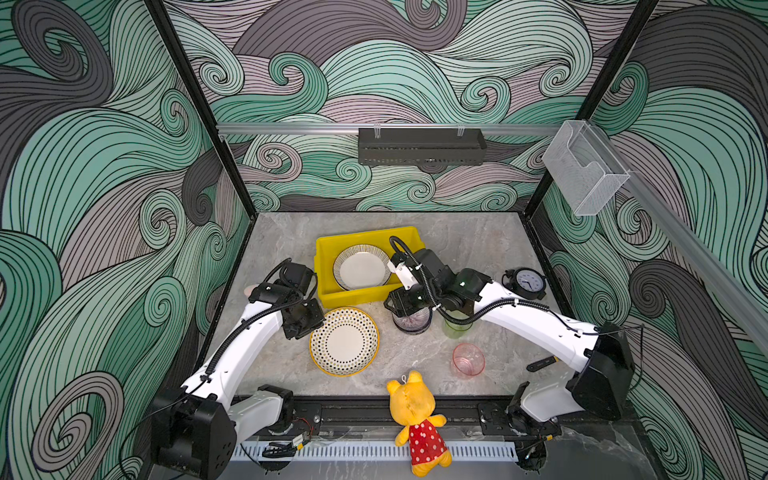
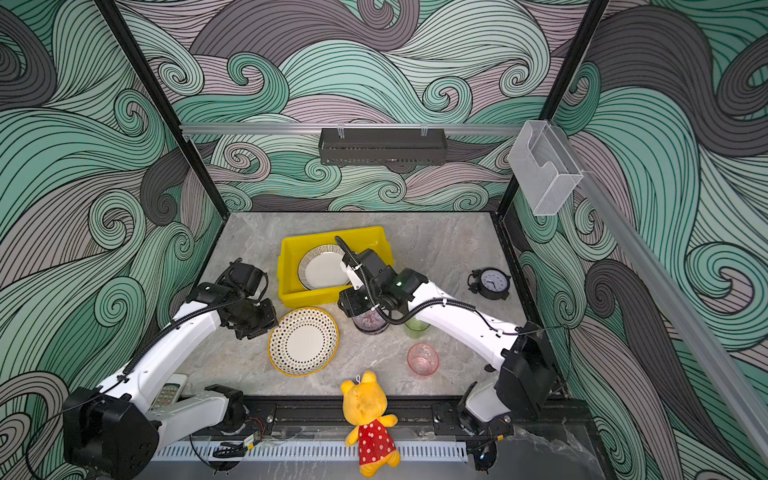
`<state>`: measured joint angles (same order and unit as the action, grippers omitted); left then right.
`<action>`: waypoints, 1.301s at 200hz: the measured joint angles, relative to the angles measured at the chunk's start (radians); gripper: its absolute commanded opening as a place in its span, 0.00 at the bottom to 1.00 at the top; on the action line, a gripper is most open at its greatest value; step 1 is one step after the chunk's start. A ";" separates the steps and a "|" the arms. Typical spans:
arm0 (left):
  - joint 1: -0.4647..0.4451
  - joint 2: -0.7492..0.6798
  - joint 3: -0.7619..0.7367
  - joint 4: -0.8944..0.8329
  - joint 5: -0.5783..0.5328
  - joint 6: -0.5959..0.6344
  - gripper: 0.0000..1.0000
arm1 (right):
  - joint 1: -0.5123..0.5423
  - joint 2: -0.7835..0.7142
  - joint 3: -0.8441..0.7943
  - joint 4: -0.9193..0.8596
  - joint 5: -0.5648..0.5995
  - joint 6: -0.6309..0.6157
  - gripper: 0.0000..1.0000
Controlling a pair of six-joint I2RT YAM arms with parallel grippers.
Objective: Place the mixed dishes into the plastic bin
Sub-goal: 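Open the left gripper and move it toward the yellow polka-dot plate, then lower the left gripper and pinch the polka-dot plate rim nearest the robot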
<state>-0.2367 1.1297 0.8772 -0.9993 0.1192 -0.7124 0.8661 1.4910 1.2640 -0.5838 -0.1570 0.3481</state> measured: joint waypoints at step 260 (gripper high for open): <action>-0.061 -0.160 -0.291 0.039 -0.007 -0.227 0.46 | 0.007 -0.062 -0.032 -0.004 0.030 -0.009 0.64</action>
<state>-0.2981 0.9699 0.5861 -0.9604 0.1123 -0.9394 0.8734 1.4292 1.2320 -0.5877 -0.1272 0.3393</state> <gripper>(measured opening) 0.465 0.636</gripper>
